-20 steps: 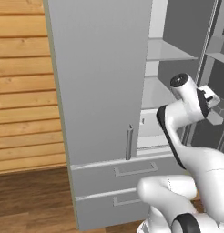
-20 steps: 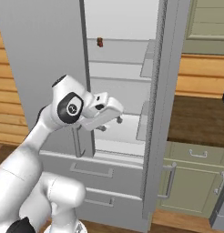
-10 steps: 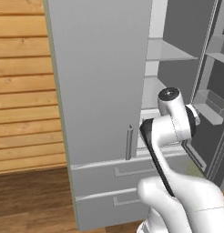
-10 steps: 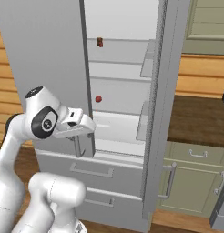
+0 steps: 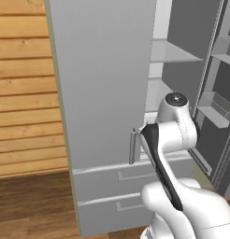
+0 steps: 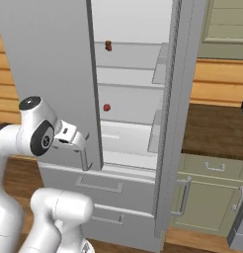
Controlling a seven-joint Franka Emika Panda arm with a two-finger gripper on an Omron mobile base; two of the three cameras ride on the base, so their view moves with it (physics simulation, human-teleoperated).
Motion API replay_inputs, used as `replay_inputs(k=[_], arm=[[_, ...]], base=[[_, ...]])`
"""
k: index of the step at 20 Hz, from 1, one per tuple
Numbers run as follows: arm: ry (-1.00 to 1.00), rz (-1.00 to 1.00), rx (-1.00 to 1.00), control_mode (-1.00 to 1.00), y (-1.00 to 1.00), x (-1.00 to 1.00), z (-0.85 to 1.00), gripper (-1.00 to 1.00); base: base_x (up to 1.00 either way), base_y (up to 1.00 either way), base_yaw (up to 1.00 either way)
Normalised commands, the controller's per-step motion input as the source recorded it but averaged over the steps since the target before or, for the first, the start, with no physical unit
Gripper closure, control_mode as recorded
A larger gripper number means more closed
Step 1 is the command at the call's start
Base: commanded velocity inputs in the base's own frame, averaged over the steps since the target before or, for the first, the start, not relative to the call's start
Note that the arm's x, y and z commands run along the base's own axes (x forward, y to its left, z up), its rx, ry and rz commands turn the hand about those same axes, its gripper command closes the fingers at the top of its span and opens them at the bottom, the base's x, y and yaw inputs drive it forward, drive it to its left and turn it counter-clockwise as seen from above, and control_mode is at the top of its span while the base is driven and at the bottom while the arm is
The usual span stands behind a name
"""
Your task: Take the strawberry from the fridge and place it on top of the pancake, located on the dining counter.
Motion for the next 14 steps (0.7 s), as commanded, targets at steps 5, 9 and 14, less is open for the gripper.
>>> replay_inputs(k=[5,9,14], arm=[[0.0,0.0,0.06,-1.0,0.05,0.44,0.0,-1.0],[0.0,0.0,0.02,-1.0,0.19,0.31,0.0,-1.0],[0.0,0.0,0.01,-1.0,0.23,0.3,-0.05,-1.0]], base=[[0.0,0.0,0.0],[0.0,0.0,0.0],[0.0,0.0,0.0]])
